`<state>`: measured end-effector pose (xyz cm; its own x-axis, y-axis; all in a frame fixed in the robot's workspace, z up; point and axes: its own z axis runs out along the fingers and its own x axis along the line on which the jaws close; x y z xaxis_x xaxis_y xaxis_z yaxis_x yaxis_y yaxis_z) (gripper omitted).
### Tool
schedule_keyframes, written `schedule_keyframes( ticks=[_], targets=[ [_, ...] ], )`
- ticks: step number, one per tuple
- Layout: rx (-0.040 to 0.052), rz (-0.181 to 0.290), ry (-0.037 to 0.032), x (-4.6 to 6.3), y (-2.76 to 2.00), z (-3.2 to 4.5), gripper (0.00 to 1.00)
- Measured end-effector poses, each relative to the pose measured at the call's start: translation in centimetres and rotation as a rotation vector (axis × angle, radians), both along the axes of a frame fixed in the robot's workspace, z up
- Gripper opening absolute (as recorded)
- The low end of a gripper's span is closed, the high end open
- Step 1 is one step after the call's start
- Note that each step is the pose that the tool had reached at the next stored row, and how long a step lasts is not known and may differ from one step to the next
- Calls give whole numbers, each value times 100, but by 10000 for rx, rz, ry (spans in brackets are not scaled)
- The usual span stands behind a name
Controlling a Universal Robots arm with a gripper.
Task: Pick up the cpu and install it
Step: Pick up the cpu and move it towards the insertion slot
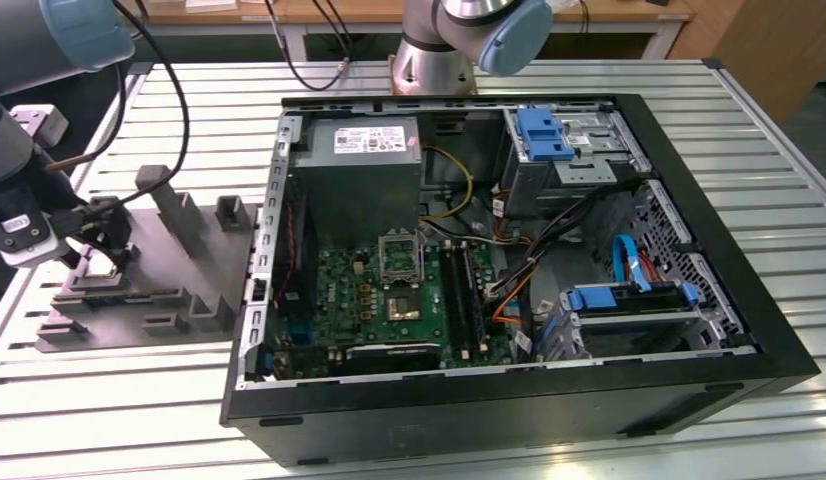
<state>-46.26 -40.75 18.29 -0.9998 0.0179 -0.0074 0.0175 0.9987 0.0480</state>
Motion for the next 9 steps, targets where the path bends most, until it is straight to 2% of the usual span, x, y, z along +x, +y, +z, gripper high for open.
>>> schedule_keyframes(
  ticks=[9],
  targets=[
    [0,-19,-1,0,-2,-4,62]
  ],
)
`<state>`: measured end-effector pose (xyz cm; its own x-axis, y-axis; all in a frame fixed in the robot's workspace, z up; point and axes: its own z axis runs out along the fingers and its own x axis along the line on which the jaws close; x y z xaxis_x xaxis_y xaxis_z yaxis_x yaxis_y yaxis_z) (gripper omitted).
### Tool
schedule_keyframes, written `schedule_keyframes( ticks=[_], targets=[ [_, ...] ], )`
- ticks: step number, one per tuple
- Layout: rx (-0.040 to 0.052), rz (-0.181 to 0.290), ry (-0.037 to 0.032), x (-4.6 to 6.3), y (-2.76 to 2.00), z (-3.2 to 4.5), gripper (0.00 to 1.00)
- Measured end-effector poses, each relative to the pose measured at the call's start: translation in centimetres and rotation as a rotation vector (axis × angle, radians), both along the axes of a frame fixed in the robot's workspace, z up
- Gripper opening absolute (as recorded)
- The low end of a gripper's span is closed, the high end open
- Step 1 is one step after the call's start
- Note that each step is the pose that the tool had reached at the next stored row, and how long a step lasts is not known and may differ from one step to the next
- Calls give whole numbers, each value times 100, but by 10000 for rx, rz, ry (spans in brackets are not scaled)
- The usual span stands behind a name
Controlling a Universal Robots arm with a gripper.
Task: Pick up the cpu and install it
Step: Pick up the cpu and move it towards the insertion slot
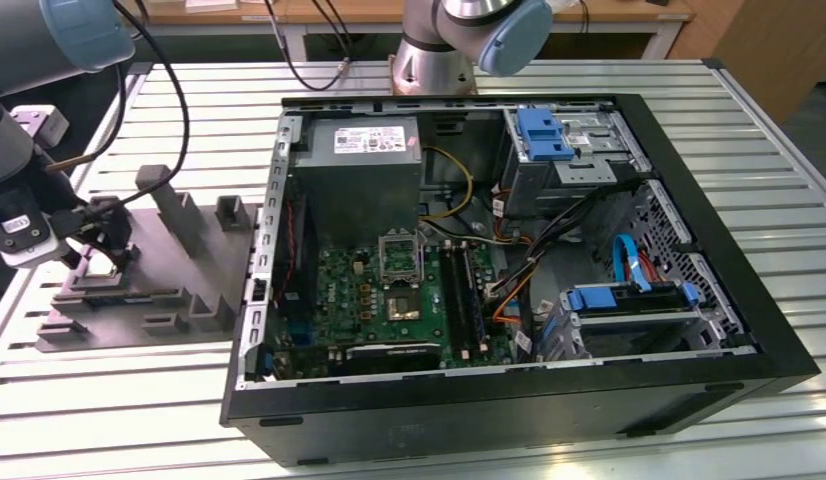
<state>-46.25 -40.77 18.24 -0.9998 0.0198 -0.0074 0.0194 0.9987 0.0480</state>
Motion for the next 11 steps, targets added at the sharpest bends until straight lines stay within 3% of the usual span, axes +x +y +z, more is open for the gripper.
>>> schedule_keyframes(
  ticks=[6,9,11],
  targets=[
    [-16,1,-1,0,-1,11,62],
    [-132,-14,0,0,0,11,62],
    [-150,-24,2,0,-1,11,62]
  ],
)
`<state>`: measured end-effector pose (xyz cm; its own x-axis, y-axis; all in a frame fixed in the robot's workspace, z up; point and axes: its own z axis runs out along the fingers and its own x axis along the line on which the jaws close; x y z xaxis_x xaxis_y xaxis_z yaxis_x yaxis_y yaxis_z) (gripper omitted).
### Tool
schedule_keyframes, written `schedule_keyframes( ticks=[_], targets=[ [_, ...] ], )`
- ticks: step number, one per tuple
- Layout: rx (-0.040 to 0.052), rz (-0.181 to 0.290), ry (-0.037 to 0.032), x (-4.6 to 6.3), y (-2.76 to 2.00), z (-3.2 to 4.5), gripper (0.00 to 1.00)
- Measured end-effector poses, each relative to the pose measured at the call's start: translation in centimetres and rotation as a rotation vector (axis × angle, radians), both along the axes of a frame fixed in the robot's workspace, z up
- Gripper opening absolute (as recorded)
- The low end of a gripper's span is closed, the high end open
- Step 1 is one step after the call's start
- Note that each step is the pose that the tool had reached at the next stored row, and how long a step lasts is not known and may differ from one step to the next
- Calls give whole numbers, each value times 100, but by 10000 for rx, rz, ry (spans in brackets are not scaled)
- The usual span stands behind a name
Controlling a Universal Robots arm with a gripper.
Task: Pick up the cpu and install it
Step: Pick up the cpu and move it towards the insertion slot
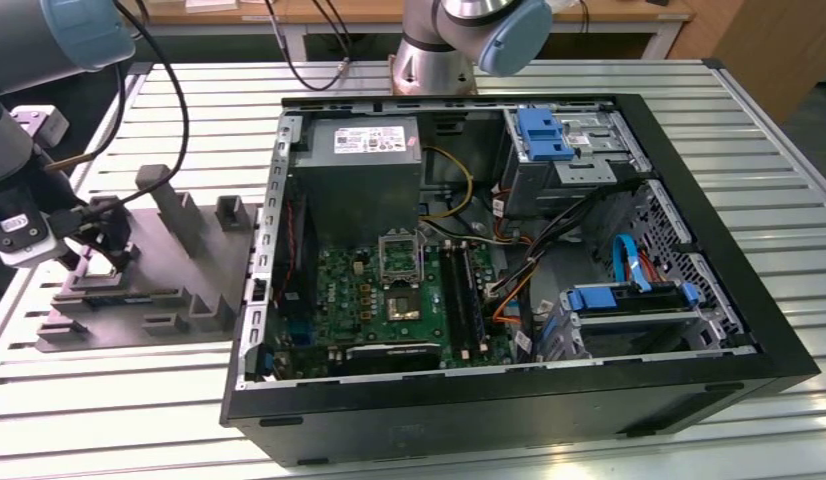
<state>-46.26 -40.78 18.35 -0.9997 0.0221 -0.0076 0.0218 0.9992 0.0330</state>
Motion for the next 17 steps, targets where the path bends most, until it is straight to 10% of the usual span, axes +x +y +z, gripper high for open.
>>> schedule_keyframes(
  ticks=[17],
  targets=[
    [42,-7,-1,0,1,-40,62]
  ],
)
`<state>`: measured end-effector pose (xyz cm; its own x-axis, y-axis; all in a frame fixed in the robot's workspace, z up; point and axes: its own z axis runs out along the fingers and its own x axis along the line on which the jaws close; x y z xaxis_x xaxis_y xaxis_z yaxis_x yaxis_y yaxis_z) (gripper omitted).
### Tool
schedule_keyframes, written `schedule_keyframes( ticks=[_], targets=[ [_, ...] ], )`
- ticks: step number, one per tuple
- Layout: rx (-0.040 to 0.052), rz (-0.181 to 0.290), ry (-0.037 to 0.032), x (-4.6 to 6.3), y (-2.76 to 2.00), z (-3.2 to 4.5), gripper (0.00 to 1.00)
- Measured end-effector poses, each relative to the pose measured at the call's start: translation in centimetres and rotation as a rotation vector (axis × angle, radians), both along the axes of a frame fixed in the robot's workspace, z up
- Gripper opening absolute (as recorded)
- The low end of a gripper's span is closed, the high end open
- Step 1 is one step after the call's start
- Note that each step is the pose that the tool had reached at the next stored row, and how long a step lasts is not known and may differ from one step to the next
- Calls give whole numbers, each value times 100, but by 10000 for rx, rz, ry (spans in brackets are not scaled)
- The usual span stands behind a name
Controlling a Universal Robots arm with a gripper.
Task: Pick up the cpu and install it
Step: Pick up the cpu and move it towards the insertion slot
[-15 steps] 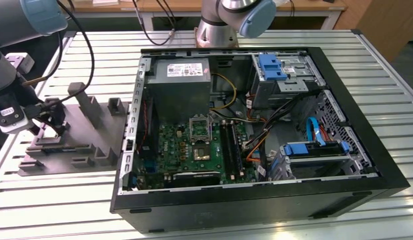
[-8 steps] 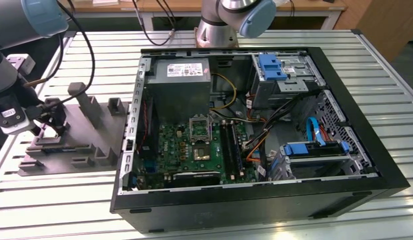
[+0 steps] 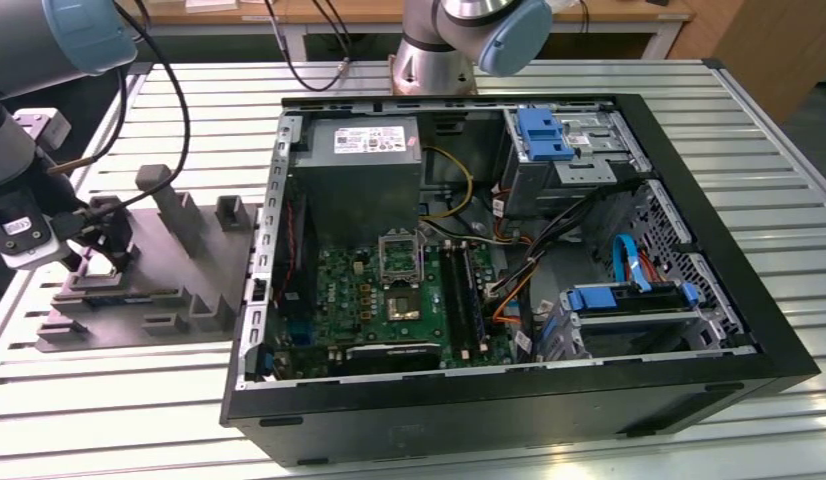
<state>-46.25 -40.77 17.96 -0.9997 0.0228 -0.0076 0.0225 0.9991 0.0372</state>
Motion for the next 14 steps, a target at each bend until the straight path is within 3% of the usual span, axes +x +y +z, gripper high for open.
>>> schedule_keyframes(
  ticks=[3,4,14],
  targets=[
    [0,0,0,0,0,0,61],
    [0,0,0,0,0,0,54],
    [0,0,-1,0,0,22,54]
  ],
)
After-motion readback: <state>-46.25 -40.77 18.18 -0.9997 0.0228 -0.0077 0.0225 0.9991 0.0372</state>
